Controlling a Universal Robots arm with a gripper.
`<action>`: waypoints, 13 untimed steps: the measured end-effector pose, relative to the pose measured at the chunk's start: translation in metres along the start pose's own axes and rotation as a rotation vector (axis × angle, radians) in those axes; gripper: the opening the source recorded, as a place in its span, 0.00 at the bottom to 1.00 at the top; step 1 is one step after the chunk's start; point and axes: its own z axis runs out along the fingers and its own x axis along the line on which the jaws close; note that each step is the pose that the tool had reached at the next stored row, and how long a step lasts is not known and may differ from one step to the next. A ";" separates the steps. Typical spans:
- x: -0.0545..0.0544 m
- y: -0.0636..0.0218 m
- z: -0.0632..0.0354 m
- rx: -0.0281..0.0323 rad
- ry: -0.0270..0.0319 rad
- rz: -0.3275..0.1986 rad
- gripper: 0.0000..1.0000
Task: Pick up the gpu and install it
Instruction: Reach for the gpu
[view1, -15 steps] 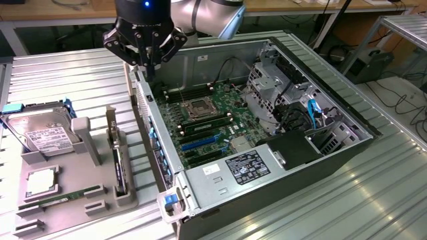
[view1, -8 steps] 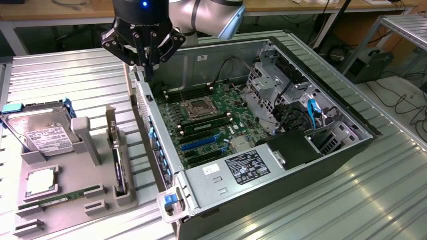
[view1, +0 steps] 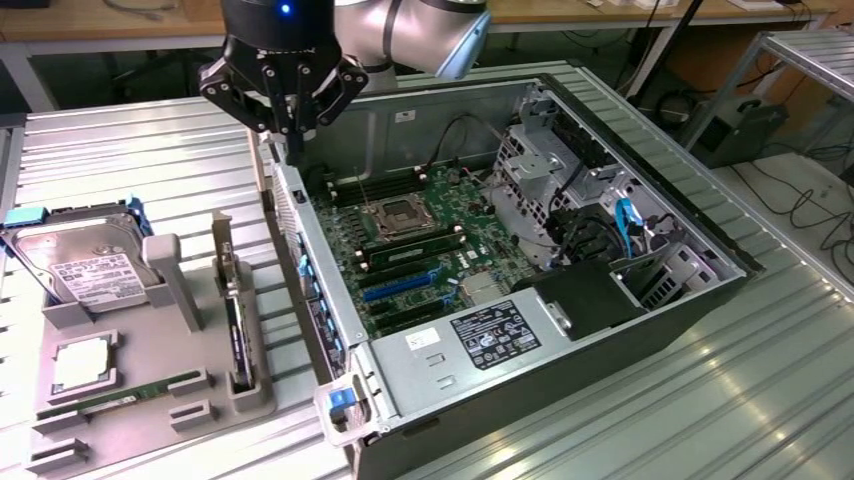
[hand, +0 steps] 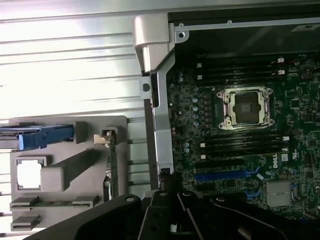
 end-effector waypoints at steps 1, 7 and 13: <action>0.000 0.0000 0.0000 0.0000 0.0000 0.000 0.11; 0.002 -0.0002 0.0001 0.0000 0.0000 0.000 0.11; 0.004 -0.0003 0.0001 0.0000 0.0000 0.000 0.11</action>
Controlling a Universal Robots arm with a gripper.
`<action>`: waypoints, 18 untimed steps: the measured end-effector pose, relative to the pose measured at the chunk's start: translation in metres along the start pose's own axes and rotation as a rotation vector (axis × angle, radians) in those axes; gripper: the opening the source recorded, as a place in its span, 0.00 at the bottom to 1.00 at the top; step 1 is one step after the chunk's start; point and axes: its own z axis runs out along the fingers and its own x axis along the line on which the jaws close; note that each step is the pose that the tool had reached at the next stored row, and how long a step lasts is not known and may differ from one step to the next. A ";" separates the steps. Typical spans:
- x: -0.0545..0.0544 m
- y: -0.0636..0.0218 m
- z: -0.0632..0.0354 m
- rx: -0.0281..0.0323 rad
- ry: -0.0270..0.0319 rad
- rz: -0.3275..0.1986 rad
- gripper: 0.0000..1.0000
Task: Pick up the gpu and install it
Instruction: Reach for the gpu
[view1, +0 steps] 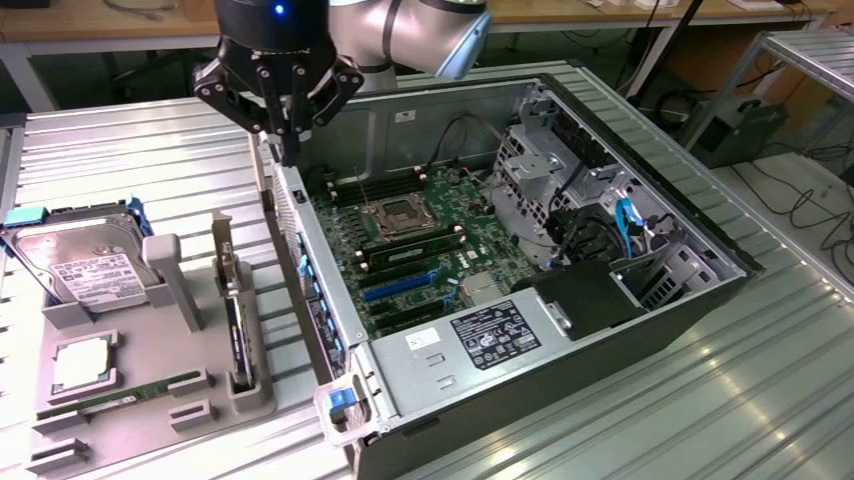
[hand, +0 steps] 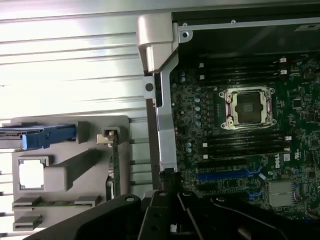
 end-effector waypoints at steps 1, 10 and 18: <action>0.000 0.0000 0.0000 0.0000 0.0000 0.000 0.11; 0.003 -0.0002 0.0001 -0.0001 -0.0001 0.000 0.11; 0.006 -0.0005 0.0001 0.0000 -0.0001 0.000 0.11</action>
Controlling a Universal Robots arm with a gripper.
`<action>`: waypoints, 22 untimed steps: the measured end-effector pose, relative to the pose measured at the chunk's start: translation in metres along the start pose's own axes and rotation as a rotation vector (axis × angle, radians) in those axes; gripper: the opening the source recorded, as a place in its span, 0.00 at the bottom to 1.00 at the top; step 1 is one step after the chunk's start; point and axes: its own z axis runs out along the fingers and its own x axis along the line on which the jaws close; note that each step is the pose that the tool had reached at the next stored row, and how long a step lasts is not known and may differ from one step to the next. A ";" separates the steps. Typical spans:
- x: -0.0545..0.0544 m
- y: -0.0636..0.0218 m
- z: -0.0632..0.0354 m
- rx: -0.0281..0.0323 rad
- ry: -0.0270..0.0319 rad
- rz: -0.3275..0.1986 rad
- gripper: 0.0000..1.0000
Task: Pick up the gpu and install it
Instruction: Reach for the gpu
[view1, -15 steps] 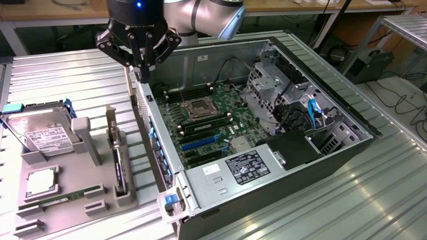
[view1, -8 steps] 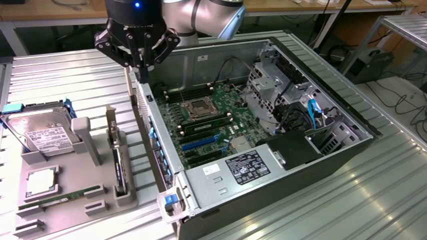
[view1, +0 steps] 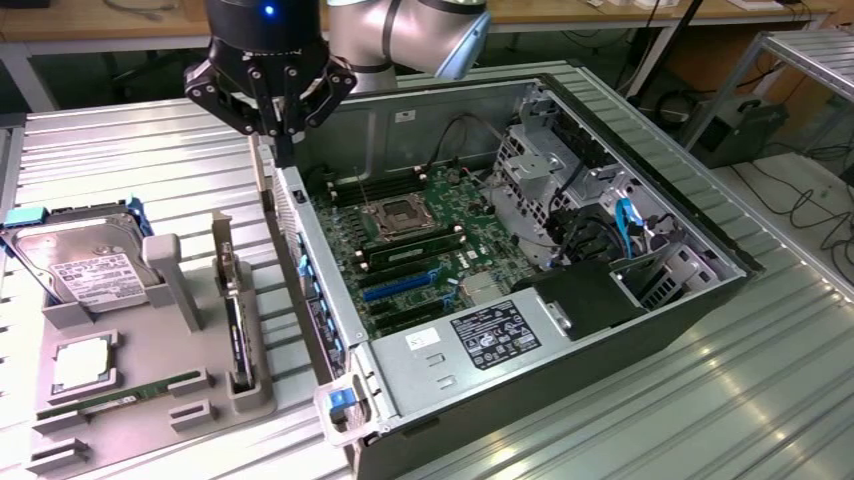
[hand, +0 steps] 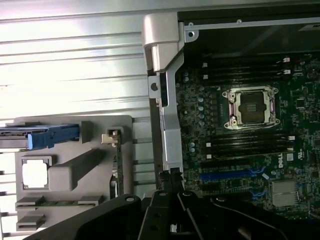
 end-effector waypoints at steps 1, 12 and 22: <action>0.000 0.0000 0.0000 0.0000 0.0001 0.000 0.11; 0.004 -0.0003 0.0002 0.0000 0.0000 0.000 0.11; 0.008 -0.0006 0.0004 0.0000 0.0001 0.000 0.11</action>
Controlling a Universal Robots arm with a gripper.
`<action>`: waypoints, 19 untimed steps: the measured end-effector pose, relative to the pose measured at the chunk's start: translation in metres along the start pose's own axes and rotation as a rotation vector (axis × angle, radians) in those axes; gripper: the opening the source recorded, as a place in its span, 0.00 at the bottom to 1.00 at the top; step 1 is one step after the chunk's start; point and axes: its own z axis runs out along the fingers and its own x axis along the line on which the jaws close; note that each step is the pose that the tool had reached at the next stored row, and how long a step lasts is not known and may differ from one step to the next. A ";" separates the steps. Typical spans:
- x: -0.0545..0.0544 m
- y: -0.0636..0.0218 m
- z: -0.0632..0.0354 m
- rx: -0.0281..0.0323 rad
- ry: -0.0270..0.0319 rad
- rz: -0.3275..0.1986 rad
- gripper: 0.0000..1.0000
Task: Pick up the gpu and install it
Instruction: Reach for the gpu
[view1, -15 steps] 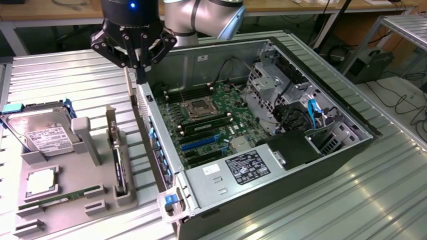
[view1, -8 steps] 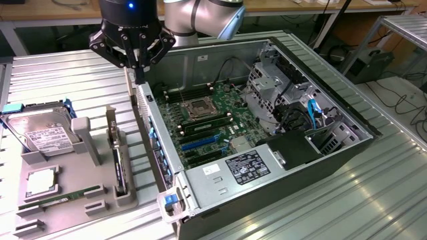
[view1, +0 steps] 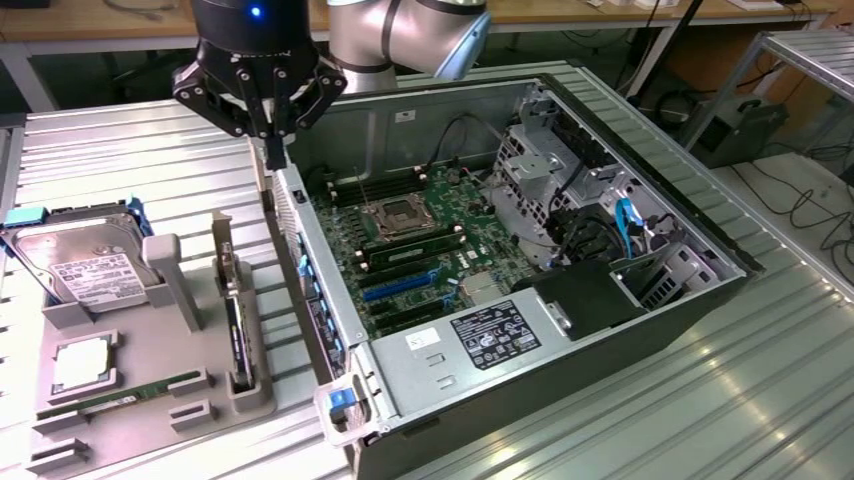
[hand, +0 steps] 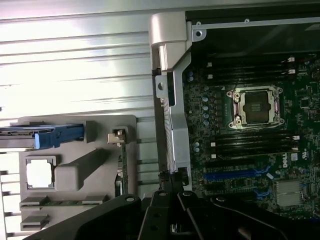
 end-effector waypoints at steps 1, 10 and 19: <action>0.001 0.0000 0.0000 0.0000 -0.0001 0.000 0.11; 0.004 -0.0003 0.0002 0.0000 -0.0001 0.000 0.11; 0.007 -0.0005 0.0003 0.0000 -0.0001 0.000 0.11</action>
